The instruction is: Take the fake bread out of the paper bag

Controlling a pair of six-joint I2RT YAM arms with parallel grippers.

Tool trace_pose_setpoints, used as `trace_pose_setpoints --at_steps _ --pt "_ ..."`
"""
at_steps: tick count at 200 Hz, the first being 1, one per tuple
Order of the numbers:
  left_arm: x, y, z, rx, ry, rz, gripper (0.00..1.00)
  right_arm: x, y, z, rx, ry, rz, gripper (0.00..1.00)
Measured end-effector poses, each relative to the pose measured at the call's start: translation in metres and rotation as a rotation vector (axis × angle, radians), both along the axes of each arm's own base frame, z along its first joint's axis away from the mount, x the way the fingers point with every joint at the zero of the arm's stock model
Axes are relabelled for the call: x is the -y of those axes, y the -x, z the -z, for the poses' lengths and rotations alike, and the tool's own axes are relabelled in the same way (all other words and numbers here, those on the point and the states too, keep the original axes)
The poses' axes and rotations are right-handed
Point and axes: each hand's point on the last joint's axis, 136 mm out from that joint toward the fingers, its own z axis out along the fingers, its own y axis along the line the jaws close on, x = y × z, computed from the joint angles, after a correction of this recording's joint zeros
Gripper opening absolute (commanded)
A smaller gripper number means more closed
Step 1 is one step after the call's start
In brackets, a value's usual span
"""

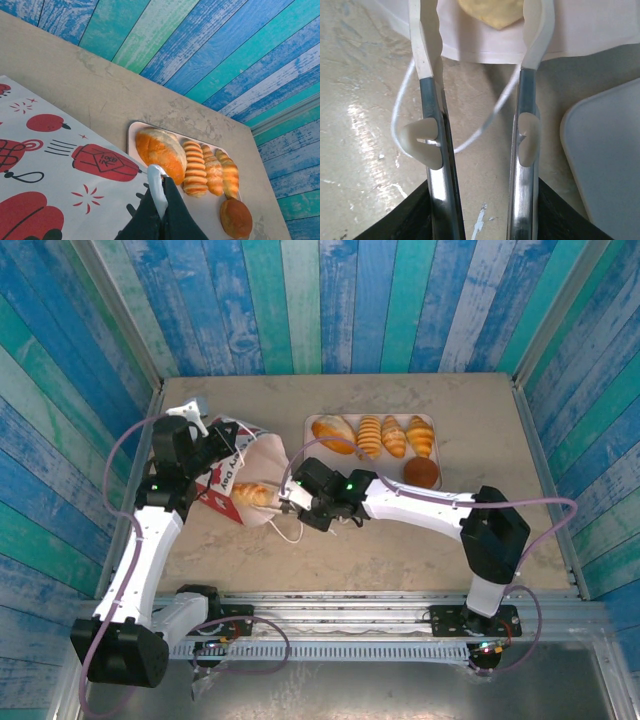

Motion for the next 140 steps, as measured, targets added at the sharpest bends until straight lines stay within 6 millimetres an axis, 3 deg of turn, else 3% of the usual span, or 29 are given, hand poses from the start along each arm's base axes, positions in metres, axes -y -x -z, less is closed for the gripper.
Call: trace_pose_setpoints --at_steps 59,111,140 --pt "0.001 0.000 0.000 0.000 0.003 0.008 0.00 0.010 0.009 -0.022 -0.022 -0.022 0.015 0.47" --pt "0.003 0.001 0.000 0.002 0.006 0.017 0.00 0.021 -0.010 -0.033 -0.027 -0.041 0.108 0.50" --pt "0.004 0.001 0.000 0.001 0.008 0.023 0.00 0.014 -0.019 -0.040 -0.049 -0.062 0.117 0.53"
